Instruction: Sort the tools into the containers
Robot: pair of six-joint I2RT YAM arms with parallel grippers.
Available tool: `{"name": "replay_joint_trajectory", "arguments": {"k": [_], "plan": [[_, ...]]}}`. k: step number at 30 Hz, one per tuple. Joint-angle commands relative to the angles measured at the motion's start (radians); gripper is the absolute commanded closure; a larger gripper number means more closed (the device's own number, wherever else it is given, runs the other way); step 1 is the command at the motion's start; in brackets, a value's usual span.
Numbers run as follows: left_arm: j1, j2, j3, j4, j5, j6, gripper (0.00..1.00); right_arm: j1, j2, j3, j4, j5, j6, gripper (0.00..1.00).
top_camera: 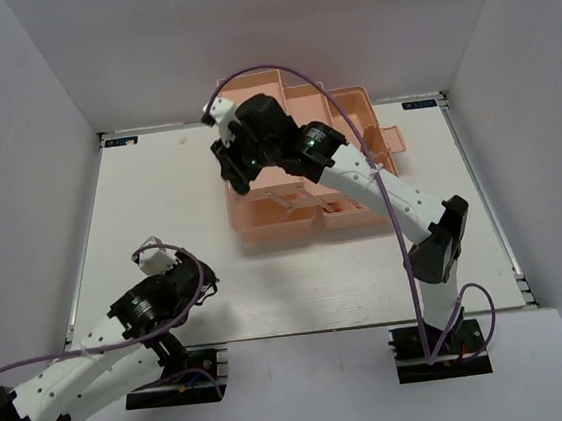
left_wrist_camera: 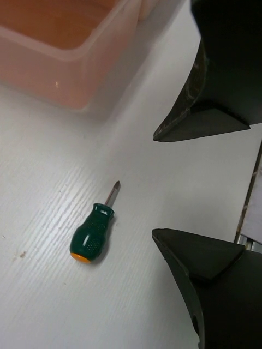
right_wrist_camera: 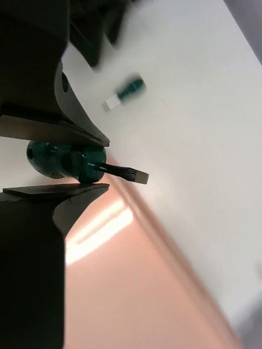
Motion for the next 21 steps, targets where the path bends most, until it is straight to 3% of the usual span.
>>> {"name": "replay_joint_trajectory", "arguments": {"k": [1, 6, 8, 9, 10, 13, 16, 21], "plan": [[0.002, 0.120, 0.046, -0.013, 0.000, -0.126, 0.25, -0.049, -0.049, 0.041, 0.180, 0.351, -0.135, 1.00], [0.002, 0.289, 0.076, 0.012, -0.025, -0.189, 0.21, -0.110, 0.023, -0.040, 0.272, 0.365, -0.228, 1.00], [0.002, 0.332, 0.109, 0.023, -0.049, -0.201, 0.17, -0.136, 0.046, -0.037, 0.268, 0.338, -0.224, 0.81], [0.002, 0.366, 0.119, 0.023, -0.066, -0.210, 0.17, -0.148, 0.052, -0.031, 0.251, 0.324, -0.218, 0.66], [0.002, 0.381, 0.129, 0.013, -0.066, -0.219, 0.16, -0.159, 0.057, -0.031, 0.234, 0.304, -0.200, 0.44], [0.013, 0.432, 0.129, -0.016, -0.088, -0.265, 0.13, -0.175, 0.021, -0.043, 0.192, 0.253, -0.163, 0.22], [0.033, 0.464, 0.129, -0.059, -0.088, -0.345, 0.14, -0.196, -0.051, -0.101, 0.183, 0.233, -0.127, 0.14], [0.092, 0.501, 0.067, -0.017, -0.088, -0.376, 0.17, -0.260, -0.211, -0.297, 0.198, 0.166, -0.074, 0.13]]}}
